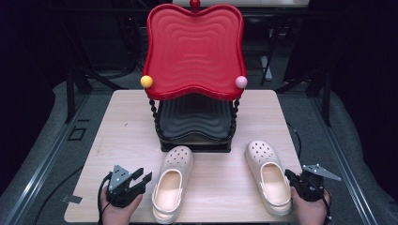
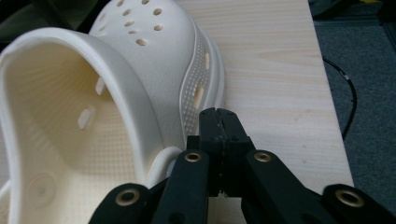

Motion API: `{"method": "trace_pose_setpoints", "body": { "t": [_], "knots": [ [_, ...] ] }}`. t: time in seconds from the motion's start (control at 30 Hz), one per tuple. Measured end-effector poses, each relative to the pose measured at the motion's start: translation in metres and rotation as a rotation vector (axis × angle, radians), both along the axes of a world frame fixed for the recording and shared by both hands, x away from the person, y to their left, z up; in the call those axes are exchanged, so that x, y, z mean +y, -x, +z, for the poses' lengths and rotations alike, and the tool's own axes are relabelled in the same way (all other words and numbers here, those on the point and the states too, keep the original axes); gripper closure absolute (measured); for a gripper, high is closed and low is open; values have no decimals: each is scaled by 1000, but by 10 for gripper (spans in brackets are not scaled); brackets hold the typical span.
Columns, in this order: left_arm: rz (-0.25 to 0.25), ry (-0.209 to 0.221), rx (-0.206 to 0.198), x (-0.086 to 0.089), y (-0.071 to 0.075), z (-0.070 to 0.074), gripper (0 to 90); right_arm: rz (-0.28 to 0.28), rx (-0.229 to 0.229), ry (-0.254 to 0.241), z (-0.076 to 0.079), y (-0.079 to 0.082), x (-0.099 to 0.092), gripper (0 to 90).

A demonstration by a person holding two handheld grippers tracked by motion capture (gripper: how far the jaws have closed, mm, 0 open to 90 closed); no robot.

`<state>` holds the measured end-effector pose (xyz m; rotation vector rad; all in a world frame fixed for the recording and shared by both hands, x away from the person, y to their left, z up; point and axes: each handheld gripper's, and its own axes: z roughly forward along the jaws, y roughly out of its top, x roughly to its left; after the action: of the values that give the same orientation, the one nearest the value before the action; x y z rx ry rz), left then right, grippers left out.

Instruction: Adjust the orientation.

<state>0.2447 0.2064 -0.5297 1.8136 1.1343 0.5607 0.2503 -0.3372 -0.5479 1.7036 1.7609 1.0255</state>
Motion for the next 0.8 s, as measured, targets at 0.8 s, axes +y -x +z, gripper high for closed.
{"method": "trace_pose_setpoints", "body": {
  "t": [0.8],
  "knots": [
    [-68, 12, -2, -11, 5, -1, 591, 61, -56, 190, 23, 9, 27, 836]
  ]
}}
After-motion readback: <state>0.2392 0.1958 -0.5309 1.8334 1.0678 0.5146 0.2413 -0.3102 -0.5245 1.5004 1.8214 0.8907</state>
